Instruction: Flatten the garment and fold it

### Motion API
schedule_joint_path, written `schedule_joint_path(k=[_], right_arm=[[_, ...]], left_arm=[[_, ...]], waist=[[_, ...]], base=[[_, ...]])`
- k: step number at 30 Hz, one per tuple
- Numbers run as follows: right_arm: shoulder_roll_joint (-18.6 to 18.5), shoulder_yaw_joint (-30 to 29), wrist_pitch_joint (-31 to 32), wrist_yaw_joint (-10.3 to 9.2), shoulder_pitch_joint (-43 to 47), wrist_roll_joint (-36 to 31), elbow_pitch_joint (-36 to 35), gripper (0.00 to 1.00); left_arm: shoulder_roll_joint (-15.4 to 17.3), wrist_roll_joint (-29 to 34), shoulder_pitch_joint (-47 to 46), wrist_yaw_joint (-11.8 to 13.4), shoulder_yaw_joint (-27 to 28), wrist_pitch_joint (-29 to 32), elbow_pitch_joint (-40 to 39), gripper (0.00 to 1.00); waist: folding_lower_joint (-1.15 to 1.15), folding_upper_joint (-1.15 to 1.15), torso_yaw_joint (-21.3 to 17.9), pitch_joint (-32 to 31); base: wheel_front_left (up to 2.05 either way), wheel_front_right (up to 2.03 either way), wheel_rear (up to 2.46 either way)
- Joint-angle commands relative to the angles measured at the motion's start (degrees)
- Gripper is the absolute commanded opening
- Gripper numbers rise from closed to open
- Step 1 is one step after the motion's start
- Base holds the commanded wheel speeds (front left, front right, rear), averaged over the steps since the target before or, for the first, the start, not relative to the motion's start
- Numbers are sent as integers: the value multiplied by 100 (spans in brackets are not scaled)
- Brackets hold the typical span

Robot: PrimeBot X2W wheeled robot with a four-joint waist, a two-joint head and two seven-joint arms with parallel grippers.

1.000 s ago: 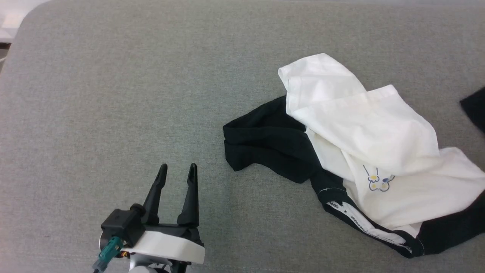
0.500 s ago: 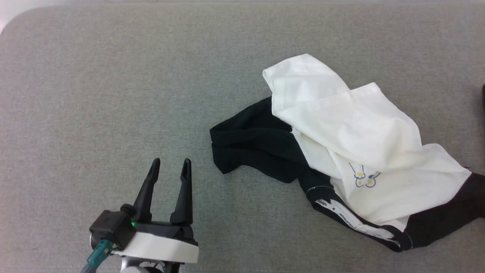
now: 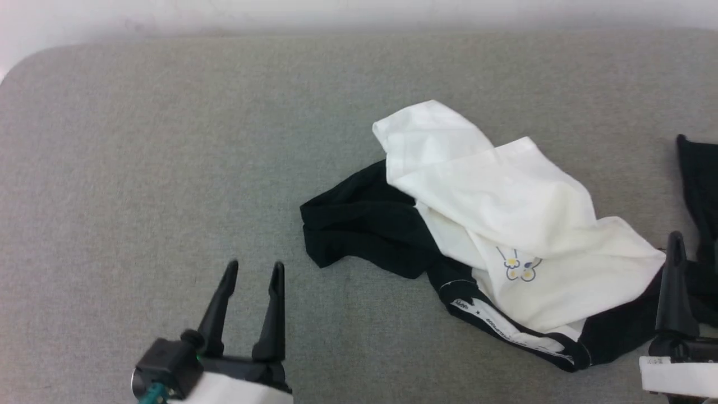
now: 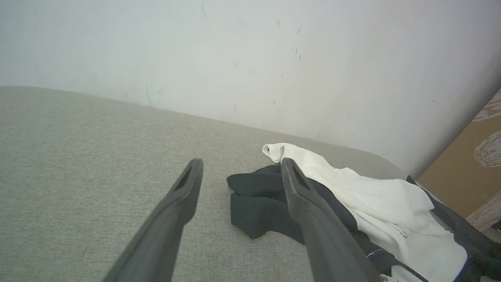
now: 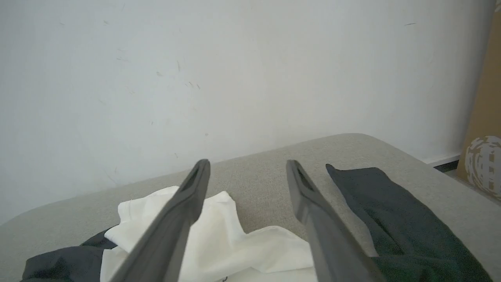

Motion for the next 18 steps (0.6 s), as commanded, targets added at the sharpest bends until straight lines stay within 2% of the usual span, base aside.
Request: schedule_joint_path(k=[1, 6, 9, 11, 14, 18], right_arm=[[12, 53, -27, -3, 102, -23, -62, 100], [12, 72, -29, -3, 212, -81, -126, 100], [12, 42, -29, -3, 252, -124, -145, 100], [12, 48, -29, -3, 286, -148, -124, 100], [12, 124, -30, -3, 298, -161, -83, 100], [12, 257, -30, -3, 249, -152, -38, 100]], left_arm=[[31, 151, 128, 16, 18, -27, 69, 100], [71, 303, 214, 9, -46, -14, 315, 100], [150, 307, -64, -77, -196, 258, 361, 100], [280, 353, -413, -140, -331, 659, 380, 100], [479, 454, -1049, -205, -569, 1565, 543, 100], [508, 299, -1901, -271, -836, 2627, 1035, 100]], waist=[[1, 0, -126, -164], [1, 0, -150, -326], [1, 0, -88, -358], [1, 0, -19, -338], [1, 0, 69, -262], [1, 0, 137, -78]], base=[[0, 0, 0], [0, 0, 0], [0, 0, 0], [0, 0, 0], [0, 0, 0], [0, 0, 0]])
